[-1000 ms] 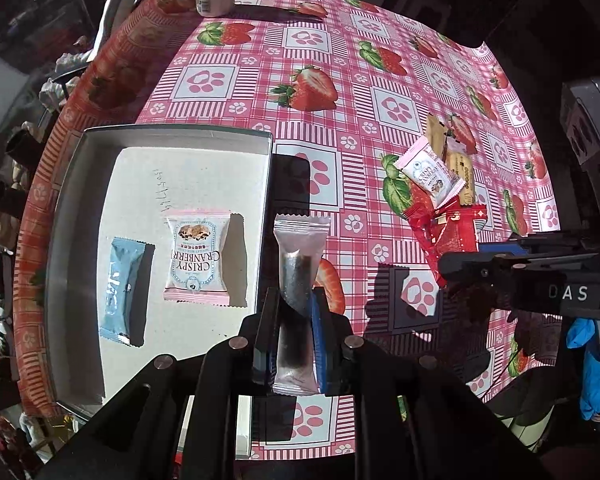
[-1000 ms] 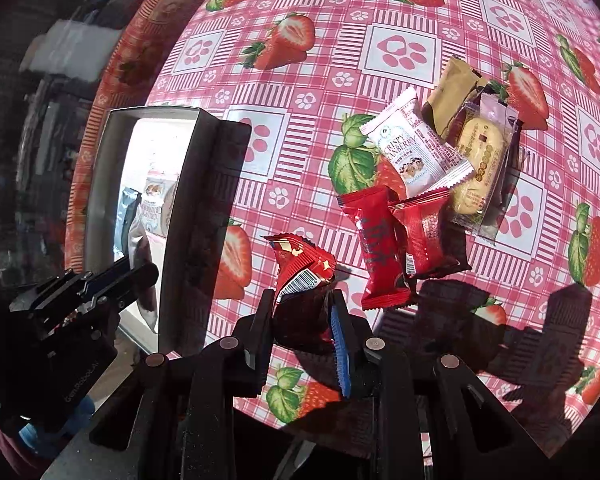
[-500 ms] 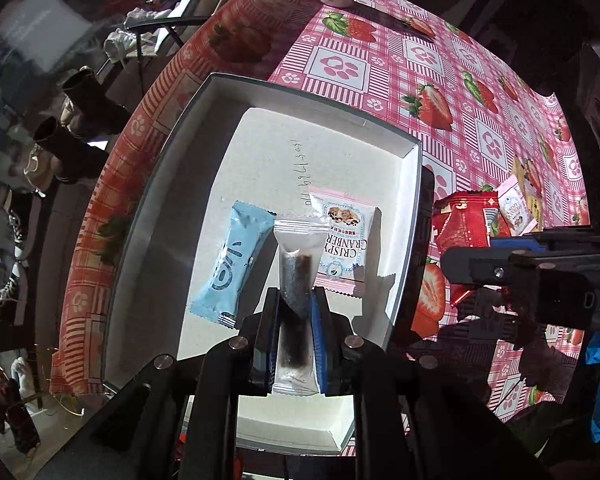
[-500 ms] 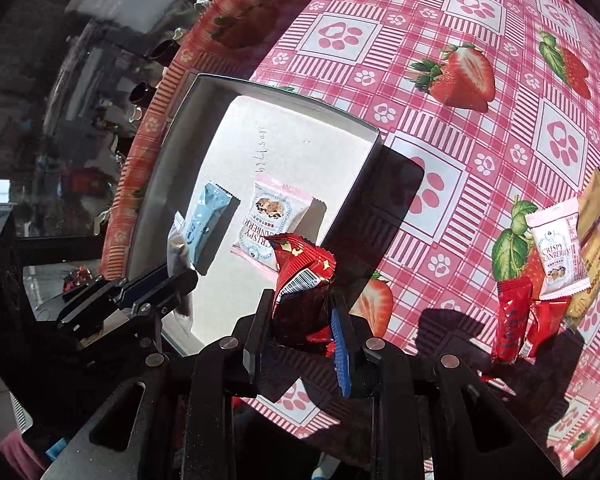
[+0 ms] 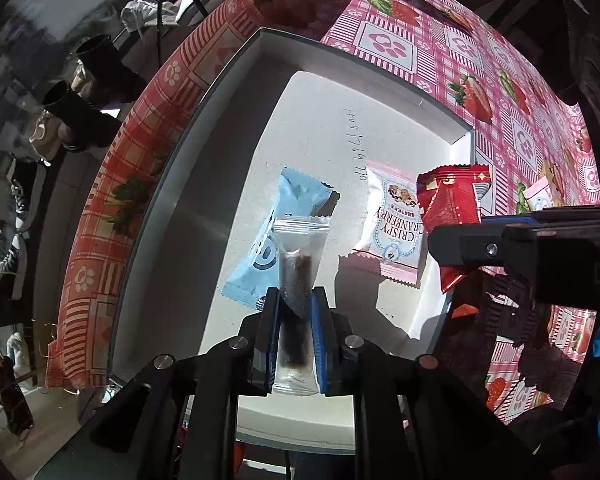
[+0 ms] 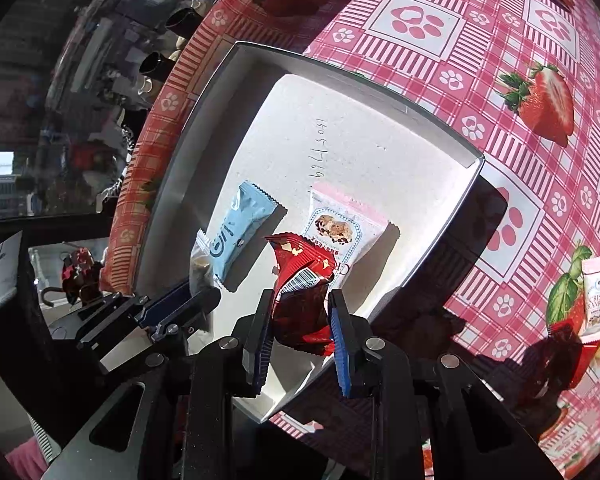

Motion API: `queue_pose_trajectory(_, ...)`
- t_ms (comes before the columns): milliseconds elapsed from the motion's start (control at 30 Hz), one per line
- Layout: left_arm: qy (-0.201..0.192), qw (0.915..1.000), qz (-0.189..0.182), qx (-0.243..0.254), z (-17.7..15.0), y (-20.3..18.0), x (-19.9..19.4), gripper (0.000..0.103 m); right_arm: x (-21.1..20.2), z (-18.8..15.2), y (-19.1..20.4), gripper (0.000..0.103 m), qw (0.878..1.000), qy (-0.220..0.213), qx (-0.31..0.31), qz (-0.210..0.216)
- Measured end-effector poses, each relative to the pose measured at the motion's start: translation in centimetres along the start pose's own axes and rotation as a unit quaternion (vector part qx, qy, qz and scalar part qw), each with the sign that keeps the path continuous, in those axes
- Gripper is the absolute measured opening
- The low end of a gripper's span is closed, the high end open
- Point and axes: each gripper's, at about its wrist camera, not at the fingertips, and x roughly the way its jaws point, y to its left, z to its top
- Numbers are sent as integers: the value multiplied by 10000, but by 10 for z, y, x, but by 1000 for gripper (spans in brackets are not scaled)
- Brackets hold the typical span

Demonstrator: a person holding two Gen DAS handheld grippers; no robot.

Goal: Organize snacks
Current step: 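Place the clear bar and red wrapper into the white box, opening both tools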

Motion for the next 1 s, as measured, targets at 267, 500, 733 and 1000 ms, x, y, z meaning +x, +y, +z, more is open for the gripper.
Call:
queue_pose_trajectory(267, 30, 9998, 184, -27, 0, 3, 6, 65, 18, 9, 7, 31, 9996, 244, -24, -124)
queue_pose_trajectory(500, 22, 9997, 220, -52, 5, 4, 8, 80, 16, 11, 5, 85, 9986, 77, 11, -532)
queue_pose_trajectory(733, -40, 9988, 477, 38, 9, 2, 13, 90, -7, 8, -14, 103, 9960, -405, -17, -800)
queue_pose_trajectory(1000, -80, 9988, 454, 134, 19, -3, 15, 90, -17, 7, -40, 103, 9944, -578, 372, -803)
